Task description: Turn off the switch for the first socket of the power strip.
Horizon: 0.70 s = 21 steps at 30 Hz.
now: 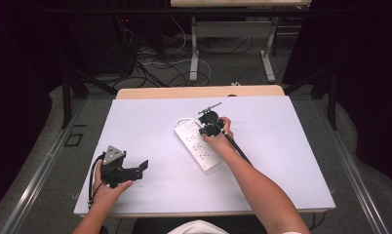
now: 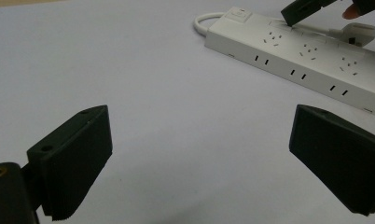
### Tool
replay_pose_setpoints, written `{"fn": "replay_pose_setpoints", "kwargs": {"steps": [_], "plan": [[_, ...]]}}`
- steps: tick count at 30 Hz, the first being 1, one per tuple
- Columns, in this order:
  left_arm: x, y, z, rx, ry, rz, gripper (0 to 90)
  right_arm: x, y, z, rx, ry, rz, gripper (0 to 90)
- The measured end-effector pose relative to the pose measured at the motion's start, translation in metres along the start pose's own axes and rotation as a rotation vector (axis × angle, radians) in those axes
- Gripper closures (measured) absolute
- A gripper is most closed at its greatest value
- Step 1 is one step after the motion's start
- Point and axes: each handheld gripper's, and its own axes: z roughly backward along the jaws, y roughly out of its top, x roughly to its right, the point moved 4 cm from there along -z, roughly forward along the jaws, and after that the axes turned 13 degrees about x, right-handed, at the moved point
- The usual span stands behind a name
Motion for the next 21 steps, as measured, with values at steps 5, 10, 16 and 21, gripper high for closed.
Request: {"fn": "replay_pose_setpoints", "kwargs": {"steps": [5, 10, 16, 21], "plan": [[-0.0001, 0.0000, 0.0001, 0.000, 0.000, 0.000, 5.8, 0.0009, -0.0004, 0.0002, 0.003, 0.005, -0.009, 90.0], [0.0001, -0.0001, 0.0000, -0.001, 0.000, 0.000, 5.8, 0.0003, -0.0021, 0.0000, -0.009, 0.001, -0.011, 90.0], [0.0004, -0.0002, 0.0000, -0.001, 0.000, 0.001, 5.7, 0.0016, -0.0027, -0.0004, 0.007, 0.010, -0.019, 90.0], [0.0001, -0.0002, -0.0003, 0.000, 0.001, 0.000, 5.8, 0.0018, -0.0034, -0.0012, 0.032, 0.023, -0.027, 90.0]]}}
